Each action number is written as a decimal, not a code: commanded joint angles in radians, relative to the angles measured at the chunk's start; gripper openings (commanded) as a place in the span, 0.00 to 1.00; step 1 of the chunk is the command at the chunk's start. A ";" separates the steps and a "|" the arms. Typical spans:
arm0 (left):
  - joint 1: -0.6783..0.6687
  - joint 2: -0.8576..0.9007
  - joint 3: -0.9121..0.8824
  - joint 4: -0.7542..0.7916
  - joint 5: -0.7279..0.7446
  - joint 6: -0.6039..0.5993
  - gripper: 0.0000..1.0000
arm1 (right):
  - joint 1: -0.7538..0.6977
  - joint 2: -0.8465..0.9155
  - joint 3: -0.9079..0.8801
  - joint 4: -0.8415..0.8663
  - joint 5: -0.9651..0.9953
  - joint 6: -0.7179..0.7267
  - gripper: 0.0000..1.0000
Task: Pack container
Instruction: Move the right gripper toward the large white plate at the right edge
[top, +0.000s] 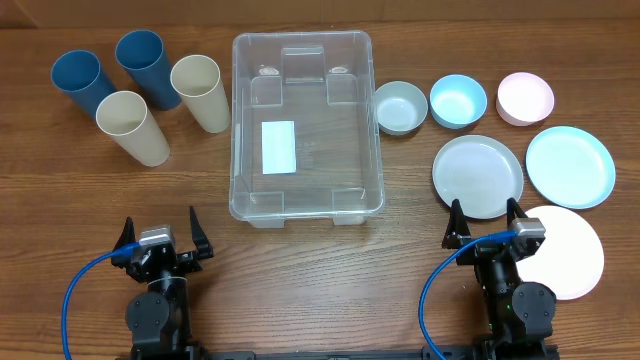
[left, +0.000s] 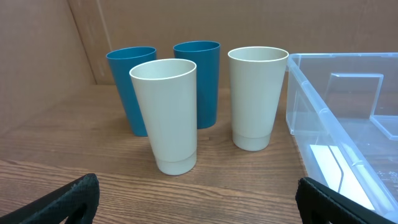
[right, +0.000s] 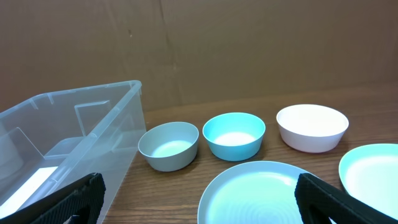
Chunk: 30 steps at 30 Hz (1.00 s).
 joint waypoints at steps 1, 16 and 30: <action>0.005 -0.010 -0.003 0.000 0.016 0.019 1.00 | -0.004 -0.011 -0.011 0.008 -0.005 -0.004 1.00; 0.005 -0.010 -0.003 0.000 0.016 0.019 1.00 | -0.004 -0.011 -0.011 0.008 -0.006 -0.003 1.00; 0.005 -0.010 -0.003 0.000 0.016 0.019 1.00 | -0.003 -0.005 -0.006 0.004 -0.030 0.171 1.00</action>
